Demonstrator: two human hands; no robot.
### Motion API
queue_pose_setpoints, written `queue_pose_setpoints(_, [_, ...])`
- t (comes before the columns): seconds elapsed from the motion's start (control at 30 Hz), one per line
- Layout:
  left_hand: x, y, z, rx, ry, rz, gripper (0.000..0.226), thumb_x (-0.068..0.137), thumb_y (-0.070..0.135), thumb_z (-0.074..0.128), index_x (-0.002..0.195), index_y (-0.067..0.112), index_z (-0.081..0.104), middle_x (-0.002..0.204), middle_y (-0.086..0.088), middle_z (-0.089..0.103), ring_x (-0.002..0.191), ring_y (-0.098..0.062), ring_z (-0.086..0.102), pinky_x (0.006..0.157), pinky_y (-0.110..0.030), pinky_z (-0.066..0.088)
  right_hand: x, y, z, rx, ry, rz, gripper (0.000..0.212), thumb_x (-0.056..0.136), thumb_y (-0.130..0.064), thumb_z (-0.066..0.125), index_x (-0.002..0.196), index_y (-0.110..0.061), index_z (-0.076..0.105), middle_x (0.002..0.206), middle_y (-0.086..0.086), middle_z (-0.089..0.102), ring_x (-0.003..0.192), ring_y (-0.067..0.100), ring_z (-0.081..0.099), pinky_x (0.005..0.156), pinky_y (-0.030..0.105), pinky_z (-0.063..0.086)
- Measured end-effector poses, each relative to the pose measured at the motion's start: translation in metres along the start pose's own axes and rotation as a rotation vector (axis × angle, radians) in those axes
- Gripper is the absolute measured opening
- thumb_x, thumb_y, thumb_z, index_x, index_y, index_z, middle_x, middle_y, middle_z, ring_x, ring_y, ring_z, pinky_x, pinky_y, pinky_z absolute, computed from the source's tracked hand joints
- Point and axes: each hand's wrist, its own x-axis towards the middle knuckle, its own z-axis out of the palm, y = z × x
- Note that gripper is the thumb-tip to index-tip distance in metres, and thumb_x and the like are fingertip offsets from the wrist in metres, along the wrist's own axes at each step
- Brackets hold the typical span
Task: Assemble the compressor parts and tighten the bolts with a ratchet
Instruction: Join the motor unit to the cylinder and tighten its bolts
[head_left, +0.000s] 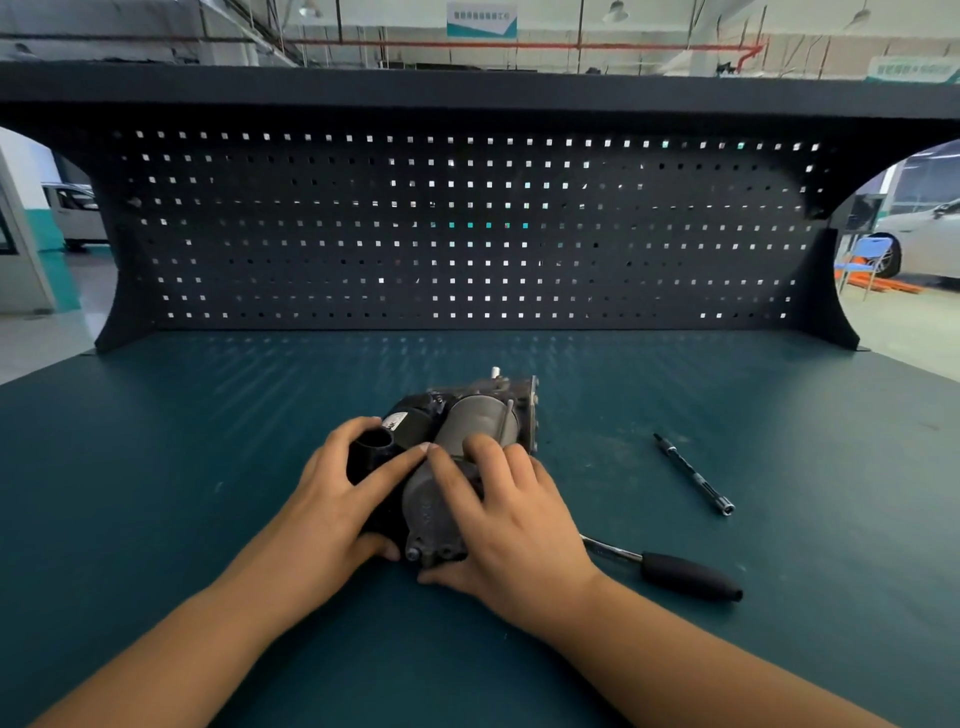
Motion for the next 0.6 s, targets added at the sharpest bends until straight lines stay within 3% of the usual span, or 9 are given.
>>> queue_pose_setpoints(0.1, [-0.001, -0.001, 0.001, 0.021, -0.012, 0.002, 0.109, 0.066, 0.019, 0.081, 0.131, 0.060, 0.005, 0.144, 0.007, 0.008, 0.132, -0.018, 0.021, 0.104, -0.026, 0.023, 0.010, 0.010, -0.014, 0.139, 0.064, -0.001, 0.068, 0.072, -0.063, 0.058, 0.118, -0.013, 0.058, 0.103, 0.007, 0.058, 0.080, 0.024, 0.060, 0.060, 0.030, 0.052])
queue_pose_setpoints(0.2, [-0.001, -0.002, 0.002, 0.031, -0.028, 0.003, 0.108, 0.070, 0.024, 0.079, 0.130, 0.062, -0.002, 0.144, 0.010, 0.003, 0.132, -0.016, 0.017, 0.105, -0.027, 0.023, 0.020, 0.035, -0.029, 0.358, 0.031, 0.242, 0.055, 0.085, -0.058, 0.042, 0.121, -0.017, 0.050, 0.107, 0.000, 0.054, 0.093, 0.020, 0.056, 0.066, 0.030, 0.045])
queue_pose_setpoints(0.3, [-0.003, 0.000, 0.003, 0.036, -0.048, -0.002, 0.105, 0.073, 0.030, 0.076, 0.129, 0.063, -0.006, 0.142, 0.014, 0.000, 0.132, -0.012, 0.015, 0.106, -0.027, 0.023, 0.007, 0.065, -0.024, 0.216, -0.329, 0.441, 0.040, 0.090, -0.053, 0.046, 0.109, -0.018, 0.050, 0.106, 0.000, 0.051, 0.101, 0.022, 0.052, 0.071, 0.031, 0.040])
queue_pose_setpoints(0.37, [-0.003, 0.000, 0.003, 0.033, -0.045, -0.012, 0.105, 0.073, 0.031, 0.076, 0.130, 0.061, -0.007, 0.142, 0.014, 0.000, 0.132, -0.013, 0.016, 0.107, -0.029, 0.025, -0.006, 0.069, -0.016, 0.197, -0.649, 0.474, 0.043, 0.086, -0.062, 0.048, 0.090, -0.019, 0.050, 0.099, 0.002, 0.053, 0.093, 0.023, 0.053, 0.069, 0.031, 0.040])
queue_pose_setpoints(0.4, [-0.003, 0.000, 0.003, 0.038, -0.042, -0.016, 0.104, 0.074, 0.032, 0.076, 0.130, 0.062, -0.007, 0.141, 0.015, 0.000, 0.132, -0.013, 0.016, 0.108, -0.029, 0.025, -0.011, 0.067, -0.012, 0.232, -0.723, 0.490, 0.044, 0.084, -0.065, 0.047, 0.081, -0.021, 0.046, 0.094, 0.002, 0.054, 0.088, 0.023, 0.053, 0.066, 0.030, 0.038])
queue_pose_setpoints(0.53, [-0.005, 0.006, 0.001, 0.043, -0.068, -0.049, 0.103, 0.073, 0.036, 0.075, 0.129, 0.062, -0.007, 0.141, 0.020, -0.006, 0.135, -0.011, 0.014, 0.109, -0.029, 0.027, -0.018, 0.064, -0.008, 0.225, -0.791, 0.462, 0.048, 0.086, -0.066, 0.042, 0.069, -0.022, 0.035, 0.103, 0.007, 0.060, 0.094, 0.029, 0.057, 0.064, 0.030, 0.034])
queue_pose_setpoints(0.6, [-0.008, 0.009, -0.002, -0.014, -0.104, -0.078, 0.102, 0.072, 0.036, 0.076, 0.129, 0.064, -0.004, 0.143, 0.025, -0.013, 0.137, -0.009, 0.012, 0.110, -0.028, 0.028, -0.021, 0.068, -0.012, 0.222, -0.791, 0.420, 0.046, 0.089, -0.062, 0.042, 0.078, -0.017, 0.045, 0.105, 0.009, 0.061, 0.097, 0.031, 0.057, 0.065, 0.031, 0.035])
